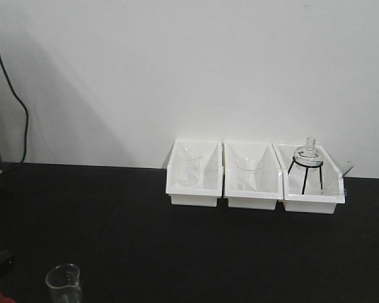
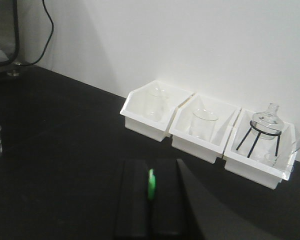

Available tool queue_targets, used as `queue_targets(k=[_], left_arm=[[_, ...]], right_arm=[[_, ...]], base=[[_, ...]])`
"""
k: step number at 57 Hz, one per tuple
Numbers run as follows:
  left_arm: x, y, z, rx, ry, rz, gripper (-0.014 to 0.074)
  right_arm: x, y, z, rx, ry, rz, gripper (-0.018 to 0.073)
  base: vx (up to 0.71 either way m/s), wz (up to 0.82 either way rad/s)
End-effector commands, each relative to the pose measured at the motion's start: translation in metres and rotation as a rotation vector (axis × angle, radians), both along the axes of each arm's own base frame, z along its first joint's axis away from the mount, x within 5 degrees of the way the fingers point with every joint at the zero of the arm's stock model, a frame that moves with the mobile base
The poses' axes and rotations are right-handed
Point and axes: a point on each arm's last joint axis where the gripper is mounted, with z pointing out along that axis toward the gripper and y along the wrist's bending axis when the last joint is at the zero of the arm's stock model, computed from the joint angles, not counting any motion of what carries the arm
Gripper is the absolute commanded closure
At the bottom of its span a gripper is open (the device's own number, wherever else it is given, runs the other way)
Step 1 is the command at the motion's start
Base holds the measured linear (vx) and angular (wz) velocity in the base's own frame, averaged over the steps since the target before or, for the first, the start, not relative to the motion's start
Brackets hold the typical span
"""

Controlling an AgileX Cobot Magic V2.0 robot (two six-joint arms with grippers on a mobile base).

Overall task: Sort red and green spoons into left cabinet
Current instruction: 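Drive the base away from the bench holding both spoons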

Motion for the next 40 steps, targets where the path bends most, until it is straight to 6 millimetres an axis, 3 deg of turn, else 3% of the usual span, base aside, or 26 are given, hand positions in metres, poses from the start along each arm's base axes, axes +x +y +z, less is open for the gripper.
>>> queue_targets(k=[1, 40], left_arm=[[-0.0009, -0.003, 0.0166, -0.049, -0.091, -0.029, 0.0603], [-0.0009, -0.003, 0.0166, -0.049, -0.091, -0.029, 0.0603]], right_arm=[[0.0012, -0.0027, 0.0148, 0.03, -0.082, -0.033, 0.0564], [0.0012, -0.0027, 0.0148, 0.03, -0.082, -0.033, 0.0564]], base=[[-0.17, 0.19], [-0.2, 0.32]])
